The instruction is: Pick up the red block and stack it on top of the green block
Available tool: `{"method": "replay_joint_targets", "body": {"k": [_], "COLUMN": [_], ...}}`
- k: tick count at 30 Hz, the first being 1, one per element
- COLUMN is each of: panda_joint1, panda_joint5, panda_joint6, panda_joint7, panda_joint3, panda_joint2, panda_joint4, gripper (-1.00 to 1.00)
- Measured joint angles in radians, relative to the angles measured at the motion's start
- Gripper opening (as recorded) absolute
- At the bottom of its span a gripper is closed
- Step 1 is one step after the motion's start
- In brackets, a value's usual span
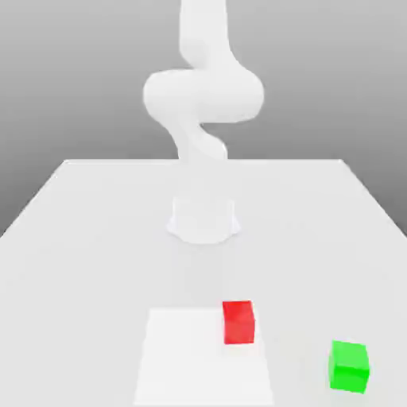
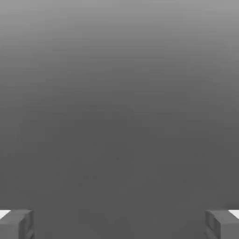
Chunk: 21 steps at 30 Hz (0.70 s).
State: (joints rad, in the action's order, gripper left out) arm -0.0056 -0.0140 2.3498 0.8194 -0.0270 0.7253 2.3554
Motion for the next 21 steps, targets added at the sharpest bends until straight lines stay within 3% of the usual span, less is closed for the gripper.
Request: {"method": "replay_joint_targets", "body": {"k": [11,17,21], "panda_joint1": [-0.017,0.009,0.018], "panda_joint5": [-0.043,-0.001,-0.011], "panda_joint6": [0.255,0.415,0.522], "panda_joint7": [0.08,0.079,0.094], "panda_joint3": [-0.094,-0.116,-0.113], "panda_joint2": [-0.397,-0.64,-0.776], "panda_joint4": [0.274,0.439,0.46], "gripper": [0.0,0.0,0.0]}}
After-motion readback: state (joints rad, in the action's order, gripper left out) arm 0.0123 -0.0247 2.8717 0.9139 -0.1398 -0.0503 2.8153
